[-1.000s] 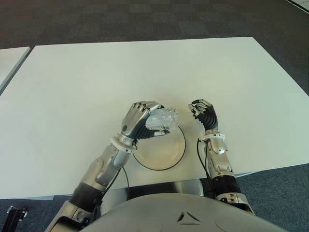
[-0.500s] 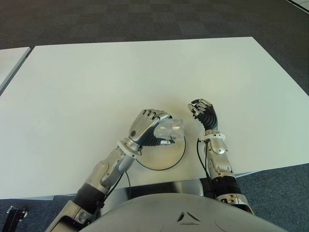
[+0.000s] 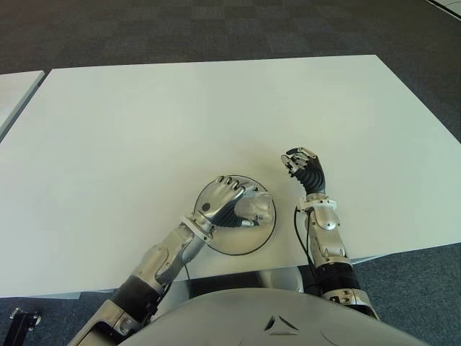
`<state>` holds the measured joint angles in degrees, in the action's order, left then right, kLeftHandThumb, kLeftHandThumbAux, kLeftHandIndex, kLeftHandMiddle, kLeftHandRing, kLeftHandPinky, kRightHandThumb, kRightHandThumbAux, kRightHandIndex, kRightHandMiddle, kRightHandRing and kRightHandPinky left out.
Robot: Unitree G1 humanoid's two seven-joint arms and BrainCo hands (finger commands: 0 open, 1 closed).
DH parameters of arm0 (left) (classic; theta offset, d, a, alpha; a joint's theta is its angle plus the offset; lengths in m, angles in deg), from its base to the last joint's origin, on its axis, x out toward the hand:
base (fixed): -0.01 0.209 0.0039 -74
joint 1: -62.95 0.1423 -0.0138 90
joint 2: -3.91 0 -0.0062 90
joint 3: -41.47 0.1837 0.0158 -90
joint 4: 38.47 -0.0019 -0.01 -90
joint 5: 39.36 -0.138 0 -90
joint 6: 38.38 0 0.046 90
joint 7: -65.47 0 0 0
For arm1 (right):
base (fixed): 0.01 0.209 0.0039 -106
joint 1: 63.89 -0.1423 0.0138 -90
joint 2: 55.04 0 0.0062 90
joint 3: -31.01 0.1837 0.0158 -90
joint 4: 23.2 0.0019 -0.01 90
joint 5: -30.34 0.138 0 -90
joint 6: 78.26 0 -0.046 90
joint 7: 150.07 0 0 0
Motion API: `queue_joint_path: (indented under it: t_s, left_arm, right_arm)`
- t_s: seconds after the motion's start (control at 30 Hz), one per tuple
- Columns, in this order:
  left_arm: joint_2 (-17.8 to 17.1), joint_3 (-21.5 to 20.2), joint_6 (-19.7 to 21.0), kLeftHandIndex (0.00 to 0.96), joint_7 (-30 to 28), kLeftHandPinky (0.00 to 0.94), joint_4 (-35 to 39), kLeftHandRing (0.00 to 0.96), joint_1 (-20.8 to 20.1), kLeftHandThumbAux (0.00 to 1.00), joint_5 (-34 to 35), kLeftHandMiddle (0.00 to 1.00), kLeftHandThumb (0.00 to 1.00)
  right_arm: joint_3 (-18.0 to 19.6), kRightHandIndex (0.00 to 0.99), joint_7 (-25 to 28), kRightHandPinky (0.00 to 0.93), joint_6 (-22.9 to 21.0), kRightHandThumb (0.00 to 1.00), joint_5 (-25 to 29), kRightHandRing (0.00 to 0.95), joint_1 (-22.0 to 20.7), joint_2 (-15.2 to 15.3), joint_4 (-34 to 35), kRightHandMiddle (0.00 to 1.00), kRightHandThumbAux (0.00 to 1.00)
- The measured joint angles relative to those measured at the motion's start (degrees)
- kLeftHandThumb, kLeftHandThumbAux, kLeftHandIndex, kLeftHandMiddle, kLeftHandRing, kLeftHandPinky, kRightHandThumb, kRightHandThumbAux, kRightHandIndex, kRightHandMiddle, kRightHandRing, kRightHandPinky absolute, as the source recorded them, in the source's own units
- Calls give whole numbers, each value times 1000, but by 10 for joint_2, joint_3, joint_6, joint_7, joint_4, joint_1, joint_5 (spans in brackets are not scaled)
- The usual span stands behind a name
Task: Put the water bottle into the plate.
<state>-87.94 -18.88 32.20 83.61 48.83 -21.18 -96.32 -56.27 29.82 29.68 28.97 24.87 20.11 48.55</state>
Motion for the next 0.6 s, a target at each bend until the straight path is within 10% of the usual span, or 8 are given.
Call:
queue_joint_path:
  t_s: [0.6]
  left_arm:
    - [-12, 7, 31, 425, -68, 755, 25, 772, 2, 664, 7, 541, 849]
  right_arm:
    - [0, 437, 0, 736, 0, 710, 0, 713, 0, 0, 1, 701, 725]
